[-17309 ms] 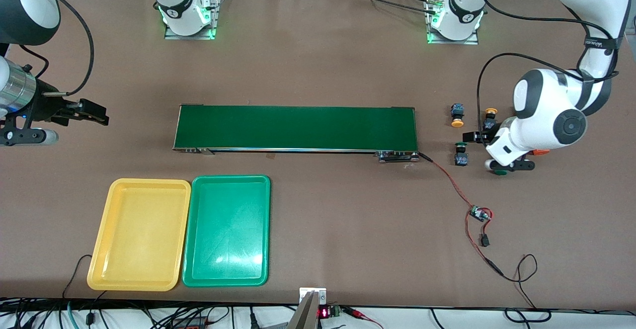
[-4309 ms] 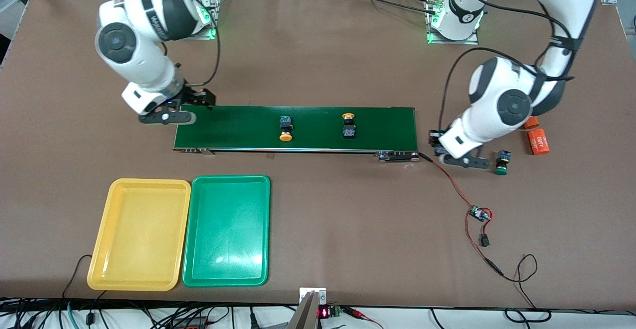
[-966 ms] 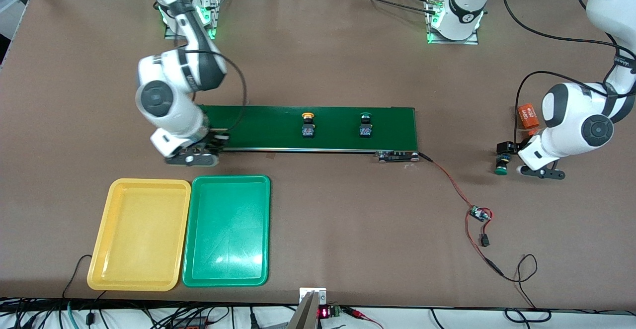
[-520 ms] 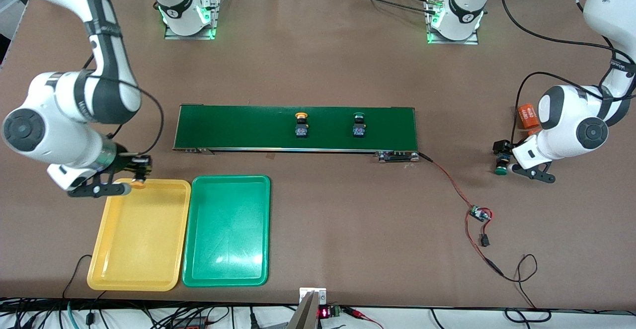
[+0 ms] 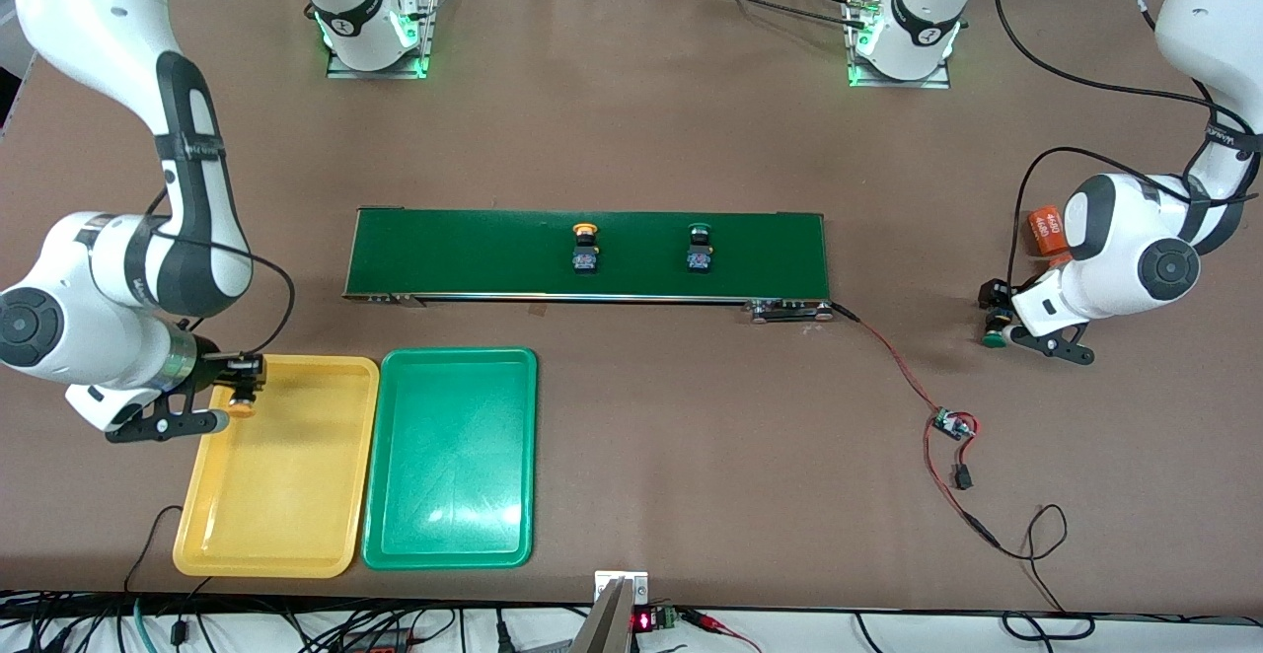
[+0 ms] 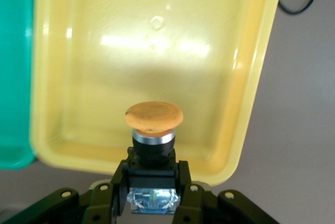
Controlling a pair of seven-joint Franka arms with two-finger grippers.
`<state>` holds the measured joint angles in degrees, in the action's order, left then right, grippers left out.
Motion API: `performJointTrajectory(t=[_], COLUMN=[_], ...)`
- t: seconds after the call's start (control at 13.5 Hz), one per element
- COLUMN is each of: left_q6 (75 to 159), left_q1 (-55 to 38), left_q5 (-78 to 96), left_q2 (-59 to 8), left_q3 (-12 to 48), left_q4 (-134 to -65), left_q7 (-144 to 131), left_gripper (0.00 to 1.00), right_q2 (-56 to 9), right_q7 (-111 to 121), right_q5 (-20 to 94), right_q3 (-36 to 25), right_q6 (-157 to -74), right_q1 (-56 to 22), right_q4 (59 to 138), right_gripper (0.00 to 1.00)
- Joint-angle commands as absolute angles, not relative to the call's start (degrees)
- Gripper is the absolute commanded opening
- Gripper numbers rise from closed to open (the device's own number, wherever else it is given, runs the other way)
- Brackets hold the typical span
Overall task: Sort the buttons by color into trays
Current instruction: 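Drop the yellow button in the yellow tray while the left gripper grasps green button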
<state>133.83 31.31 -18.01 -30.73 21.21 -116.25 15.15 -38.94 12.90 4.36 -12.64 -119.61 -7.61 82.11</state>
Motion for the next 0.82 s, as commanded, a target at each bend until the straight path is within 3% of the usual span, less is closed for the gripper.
performJointTrajectory(t=[0.0, 0.15, 0.3, 0.37, 0.45, 0.67, 0.74], left_q6=[133.16, 133.07, 132.72, 132.37, 130.54, 123.42, 121.83], left_q1=[31.38, 31.38, 31.2, 31.11, 31.11, 30.33, 29.28], left_q5=[-17.75, -17.75, -17.75, -17.67, -17.32, -7.42, -5.9], left_q2=[-31.03, -30.41, -27.88, -26.03, -24.45, -19.79, -18.73], left_q3=[21.45, 21.53, 21.88, 22.93, 24.24, 27.59, 28.64], left_q4=[-115.4, -115.4, -115.31, -115.4, -115.49, -115.4, -115.49], left_q7=[16.61, 16.61, 16.44, 16.35, 15.65, 14.69, 11.89], left_gripper=[0.26, 0.02, 0.0, 0.0, 0.0, 0.0, 0.0], right_q2=[-42.79, -43.85, -44.99, -45.35, -45.61, -45.88, -45.7], right_q7=[15.38, 15.47, 15.47, 15.47, 15.38, 15.38, 15.38], right_q5=[5.01, 4.92, 4.92, 5.01, 5.1, 5.62, 5.71], right_q3=[-11.6, -11.6, -11.6, -11.6, -11.51, -11.43, -11.43], right_q6=[-123.21, -124.97, -126.99, -127.87, -128.14, -128.32, -128.32], right_q1=[-5.37, -5.1, -4.66, -4.66, -4.66, -4.39, -4.48], right_q4=[79.72, 79.72, 79.72, 79.72, 79.72, 79.89, 80.07], right_gripper=[0.21, 0.21, 0.26, 0.34, 0.61, 0.77, 0.77])
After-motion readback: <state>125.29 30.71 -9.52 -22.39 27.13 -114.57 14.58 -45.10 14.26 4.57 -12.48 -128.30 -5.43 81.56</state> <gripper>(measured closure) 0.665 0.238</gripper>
